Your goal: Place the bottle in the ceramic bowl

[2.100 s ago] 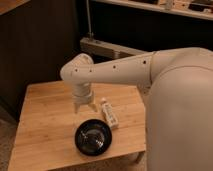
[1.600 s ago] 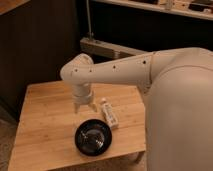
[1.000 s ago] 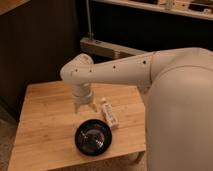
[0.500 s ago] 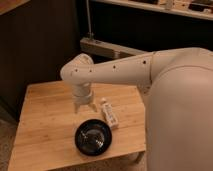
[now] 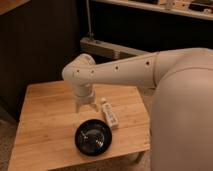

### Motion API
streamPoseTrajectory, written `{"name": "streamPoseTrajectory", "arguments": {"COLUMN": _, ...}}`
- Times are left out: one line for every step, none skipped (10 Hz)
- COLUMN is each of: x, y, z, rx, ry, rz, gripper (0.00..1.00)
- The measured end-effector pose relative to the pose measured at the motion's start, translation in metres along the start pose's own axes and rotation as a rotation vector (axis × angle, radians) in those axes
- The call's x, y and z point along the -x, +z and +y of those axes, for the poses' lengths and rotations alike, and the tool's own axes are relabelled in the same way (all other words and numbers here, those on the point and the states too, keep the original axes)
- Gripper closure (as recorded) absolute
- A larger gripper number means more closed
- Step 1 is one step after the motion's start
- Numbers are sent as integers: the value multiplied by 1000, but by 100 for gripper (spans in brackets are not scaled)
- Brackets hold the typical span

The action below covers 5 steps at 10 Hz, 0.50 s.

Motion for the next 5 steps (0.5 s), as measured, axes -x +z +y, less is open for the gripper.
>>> {"name": "streamPoseTrajectory", "arguments": {"x": 8, "y": -1, "z": -8, "rx": 14, "ry": -17, "rz": -39, "gripper": 35}}
{"name": "streamPoseTrajectory", "arguments": {"x": 22, "y": -2, "z": -21, "rx": 39, "ry": -44, "rz": -88, "gripper": 35}}
{"name": "streamPoseTrajectory", "arguments": {"x": 43, "y": -2, "z": -37, "rx": 79, "ry": -87, "rz": -136, "gripper": 35}}
{"name": "streamPoseTrajectory", "arguments": {"x": 62, "y": 1, "z": -53, "rx": 106, "ry": -119, "rz": -163, "gripper": 35}}
{"name": "streamPoseTrajectory", "arguments": {"x": 79, "y": 6, "z": -65, "rx": 136, "ry": -142, "rz": -169, "gripper": 35}}
